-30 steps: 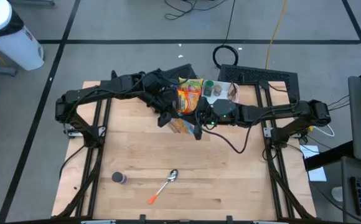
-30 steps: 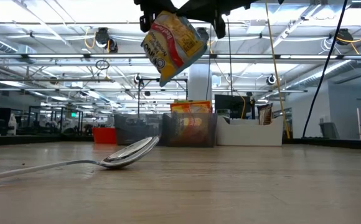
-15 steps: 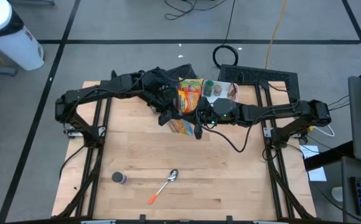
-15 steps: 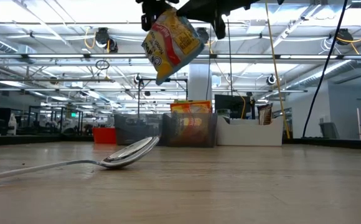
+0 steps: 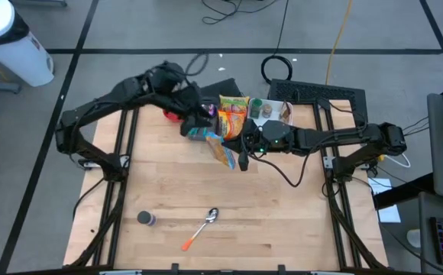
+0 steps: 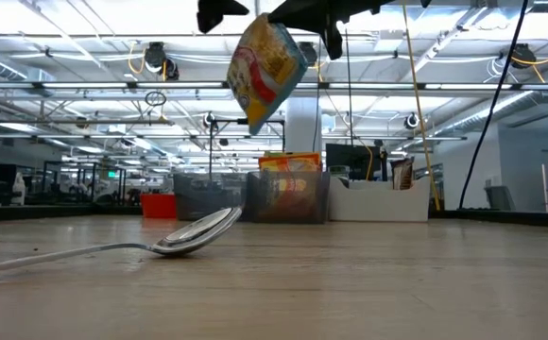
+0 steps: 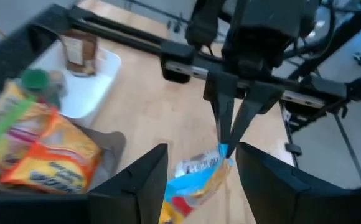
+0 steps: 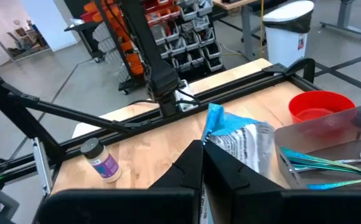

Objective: Pick & Place Food Item
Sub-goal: Put the blue noodle pack into the right black bin

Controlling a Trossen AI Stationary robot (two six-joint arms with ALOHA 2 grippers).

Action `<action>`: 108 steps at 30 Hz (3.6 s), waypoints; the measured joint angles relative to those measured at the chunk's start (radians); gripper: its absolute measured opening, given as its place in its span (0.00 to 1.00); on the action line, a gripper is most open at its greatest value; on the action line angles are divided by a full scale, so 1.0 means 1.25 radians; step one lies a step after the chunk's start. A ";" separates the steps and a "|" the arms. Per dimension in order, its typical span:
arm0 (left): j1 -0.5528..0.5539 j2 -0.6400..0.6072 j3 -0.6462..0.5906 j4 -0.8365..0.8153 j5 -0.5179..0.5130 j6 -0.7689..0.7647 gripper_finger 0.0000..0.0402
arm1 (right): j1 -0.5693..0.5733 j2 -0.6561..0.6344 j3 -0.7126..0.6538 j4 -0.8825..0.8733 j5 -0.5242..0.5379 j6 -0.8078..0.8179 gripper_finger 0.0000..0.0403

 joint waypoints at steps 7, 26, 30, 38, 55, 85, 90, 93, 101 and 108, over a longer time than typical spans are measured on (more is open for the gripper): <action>0.054 -0.056 0.000 -0.030 0.004 0.027 0.49 | -0.012 -0.027 0.000 0.013 -0.027 0.012 0.00; 0.000 0.020 0.000 0.120 0.139 0.045 0.49 | -0.017 -0.100 0.000 0.072 -0.230 0.068 0.00; -0.009 0.034 0.000 0.118 0.141 0.047 0.49 | -0.017 -0.099 0.000 0.108 -0.256 0.069 0.00; -0.026 0.067 0.000 0.118 0.141 0.048 0.49 | -0.017 -0.099 0.000 0.139 -0.275 0.082 0.00; -0.014 0.057 -0.001 0.119 0.178 0.071 0.49 | -0.017 -0.099 0.000 0.103 -0.294 0.085 0.00; -0.053 0.049 -0.001 0.042 0.186 0.106 0.49 | -0.041 -0.099 0.000 0.129 -0.315 0.079 0.00; -0.053 0.049 -0.001 0.045 0.186 0.105 0.49 | -0.041 -0.099 0.000 0.133 -0.315 0.079 0.00; -0.057 0.049 -0.001 0.045 0.186 0.105 0.49 | -0.040 -0.099 0.000 0.135 -0.315 0.079 0.00; -0.064 0.049 -0.001 0.047 0.182 0.107 0.48 | -0.040 -0.099 0.000 0.135 -0.316 0.079 0.00; -0.065 0.049 -0.001 0.061 0.182 0.106 0.30 | -0.040 -0.099 0.000 0.135 -0.316 0.079 0.00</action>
